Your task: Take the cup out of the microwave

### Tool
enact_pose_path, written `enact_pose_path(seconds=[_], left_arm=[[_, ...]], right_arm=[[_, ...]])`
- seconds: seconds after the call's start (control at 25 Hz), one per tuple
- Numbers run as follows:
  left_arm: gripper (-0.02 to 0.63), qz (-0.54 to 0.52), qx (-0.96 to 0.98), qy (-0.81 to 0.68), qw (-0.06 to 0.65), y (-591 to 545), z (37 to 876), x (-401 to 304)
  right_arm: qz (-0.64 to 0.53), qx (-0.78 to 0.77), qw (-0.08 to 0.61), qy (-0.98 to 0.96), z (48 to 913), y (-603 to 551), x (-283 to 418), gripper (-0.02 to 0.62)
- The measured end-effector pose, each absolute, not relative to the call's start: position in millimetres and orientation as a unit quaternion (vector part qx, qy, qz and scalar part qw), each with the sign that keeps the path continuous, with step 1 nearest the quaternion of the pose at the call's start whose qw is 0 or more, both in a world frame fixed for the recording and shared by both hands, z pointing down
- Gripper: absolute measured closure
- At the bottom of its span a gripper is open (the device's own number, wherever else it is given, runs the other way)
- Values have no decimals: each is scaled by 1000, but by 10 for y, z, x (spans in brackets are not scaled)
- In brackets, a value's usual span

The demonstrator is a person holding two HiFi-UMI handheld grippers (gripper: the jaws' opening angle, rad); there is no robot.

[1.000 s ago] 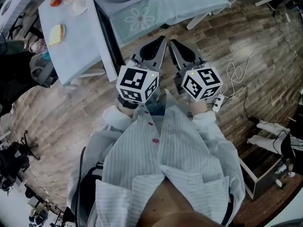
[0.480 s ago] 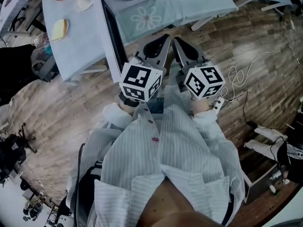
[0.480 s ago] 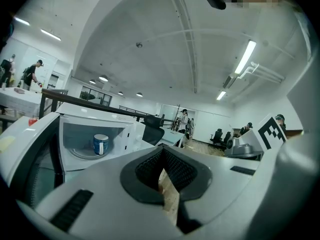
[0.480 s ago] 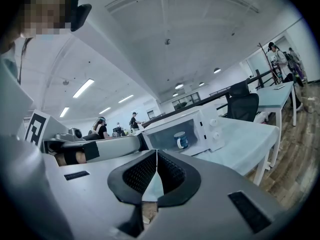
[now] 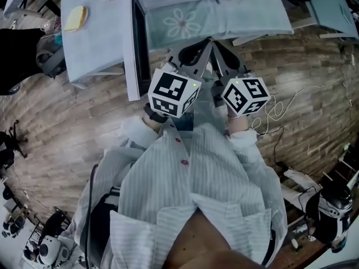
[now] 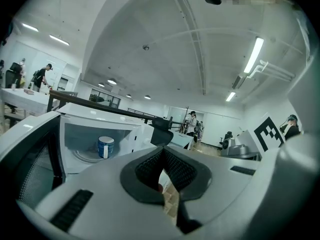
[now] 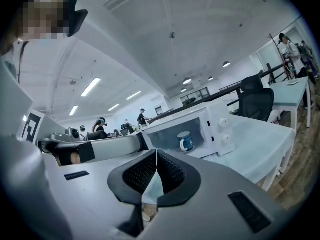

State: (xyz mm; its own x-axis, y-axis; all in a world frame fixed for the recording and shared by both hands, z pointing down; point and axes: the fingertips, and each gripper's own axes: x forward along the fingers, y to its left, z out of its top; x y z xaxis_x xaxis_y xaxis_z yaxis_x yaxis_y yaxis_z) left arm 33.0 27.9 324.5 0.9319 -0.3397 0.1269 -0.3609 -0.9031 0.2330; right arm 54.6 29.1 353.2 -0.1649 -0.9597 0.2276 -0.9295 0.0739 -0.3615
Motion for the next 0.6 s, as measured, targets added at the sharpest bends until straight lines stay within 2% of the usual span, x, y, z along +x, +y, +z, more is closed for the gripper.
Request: enact_pose_path(seconds=[0.6], left_arm=[[597,25,942,-309,127,-775,3172,880]], right_arm=[[-224,-547,18,807,3471,-784,1152,560]])
